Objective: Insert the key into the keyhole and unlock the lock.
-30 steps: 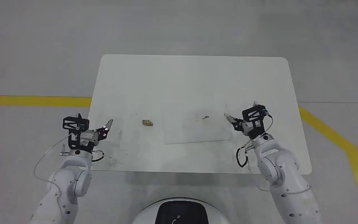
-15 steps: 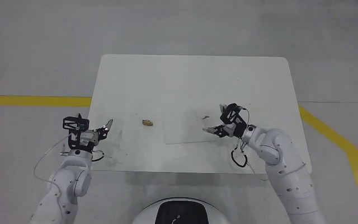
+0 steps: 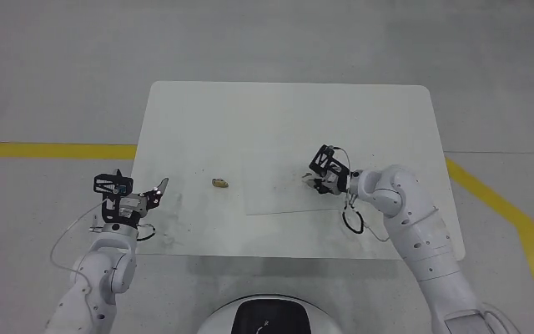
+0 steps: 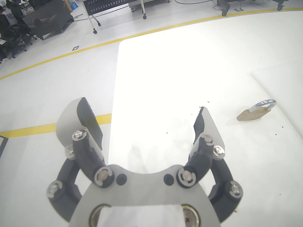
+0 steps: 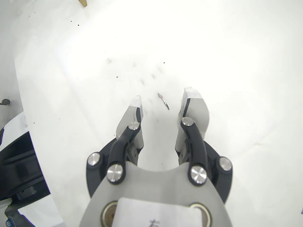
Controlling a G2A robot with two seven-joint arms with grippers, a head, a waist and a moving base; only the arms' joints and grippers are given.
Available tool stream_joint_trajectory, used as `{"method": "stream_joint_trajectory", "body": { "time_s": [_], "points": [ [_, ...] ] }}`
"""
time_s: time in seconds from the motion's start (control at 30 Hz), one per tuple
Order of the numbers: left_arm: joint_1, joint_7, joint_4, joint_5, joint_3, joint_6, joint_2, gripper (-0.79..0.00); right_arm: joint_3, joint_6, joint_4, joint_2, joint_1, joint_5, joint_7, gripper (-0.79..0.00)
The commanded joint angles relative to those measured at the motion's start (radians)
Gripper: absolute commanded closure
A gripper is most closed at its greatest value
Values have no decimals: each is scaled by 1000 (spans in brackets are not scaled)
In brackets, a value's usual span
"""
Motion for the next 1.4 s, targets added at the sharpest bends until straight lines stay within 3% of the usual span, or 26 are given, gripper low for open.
{"method": "stream_joint_trajectory", "body": {
  "time_s": [0.0, 0.07, 0.17, 0.47, 0.93, 1.37],
  "points": [
    [0, 0, 0, 0, 0, 0, 0, -785, -14, 2, 3, -1, 9, -11, 2, -302],
    [0, 0, 0, 0, 0, 0, 0, -785, -25, 13, 4, -1, 17, -25, 5, -240],
    [0, 0, 0, 0, 0, 0, 0, -785, -38, 21, 1, -2, 25, -38, 8, 0],
    [0, 0, 0, 0, 0, 0, 0, -785, -8, 24, -41, 13, 5, -66, -27, 0],
    [0, 0, 0, 0, 0, 0, 0, -785, 123, -43, -227, 59, -140, -153, -157, 0],
    [0, 0, 0, 0, 0, 0, 0, -785, 135, -71, -224, 65, -149, -154, -188, 0]
  ]
}}
